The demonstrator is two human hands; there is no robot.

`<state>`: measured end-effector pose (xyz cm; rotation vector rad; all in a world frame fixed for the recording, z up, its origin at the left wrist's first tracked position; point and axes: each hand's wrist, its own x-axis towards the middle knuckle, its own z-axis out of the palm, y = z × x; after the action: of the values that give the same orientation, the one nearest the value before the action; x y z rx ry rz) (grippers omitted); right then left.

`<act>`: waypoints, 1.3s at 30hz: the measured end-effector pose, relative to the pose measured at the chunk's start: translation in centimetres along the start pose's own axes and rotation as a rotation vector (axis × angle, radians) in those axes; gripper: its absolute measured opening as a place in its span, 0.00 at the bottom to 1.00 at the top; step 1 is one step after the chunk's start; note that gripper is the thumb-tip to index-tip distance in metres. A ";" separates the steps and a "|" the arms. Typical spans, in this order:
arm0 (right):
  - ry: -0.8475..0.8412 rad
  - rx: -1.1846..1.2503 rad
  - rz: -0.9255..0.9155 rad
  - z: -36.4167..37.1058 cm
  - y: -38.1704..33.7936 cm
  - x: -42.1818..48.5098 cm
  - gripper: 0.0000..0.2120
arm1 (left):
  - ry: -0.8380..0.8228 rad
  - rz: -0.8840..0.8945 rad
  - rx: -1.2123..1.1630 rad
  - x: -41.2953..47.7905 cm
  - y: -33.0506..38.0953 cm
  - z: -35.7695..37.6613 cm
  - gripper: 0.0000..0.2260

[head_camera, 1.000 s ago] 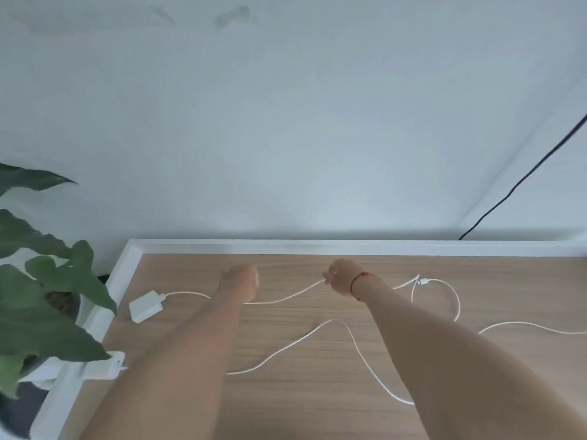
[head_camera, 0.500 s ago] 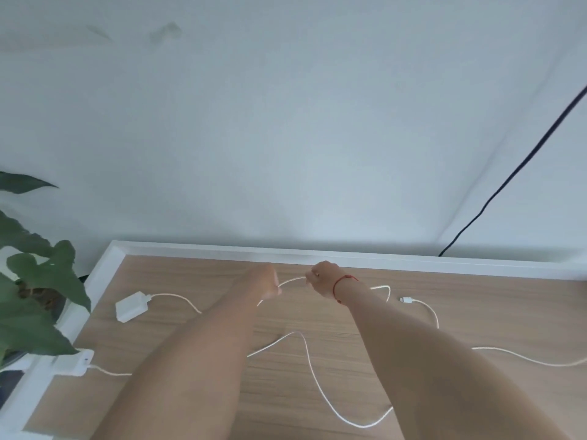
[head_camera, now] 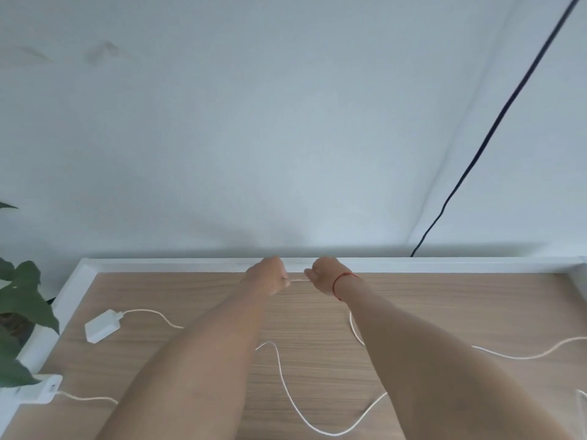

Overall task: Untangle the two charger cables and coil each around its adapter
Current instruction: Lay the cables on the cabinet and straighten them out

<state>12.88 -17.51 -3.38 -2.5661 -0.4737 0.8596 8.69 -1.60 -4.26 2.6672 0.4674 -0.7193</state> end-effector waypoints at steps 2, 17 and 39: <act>0.079 0.003 0.044 -1.0 2.3 -0.4 0.21 | 0.054 -0.092 0.056 -0.2 -0.8 -0.1 0.12; 0.193 0.038 0.095 -2.9 6.4 -0.8 0.19 | -0.064 0.147 -0.173 0.5 6.9 1.6 0.10; 0.285 -0.300 0.378 -5.9 17.0 -3.1 0.13 | 0.019 -0.010 0.042 3.3 11.0 2.5 0.05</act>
<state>17.45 -35.02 -5.37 -3.0534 -0.0298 0.5512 14.64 -11.61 -5.44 2.7148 0.4757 -0.7153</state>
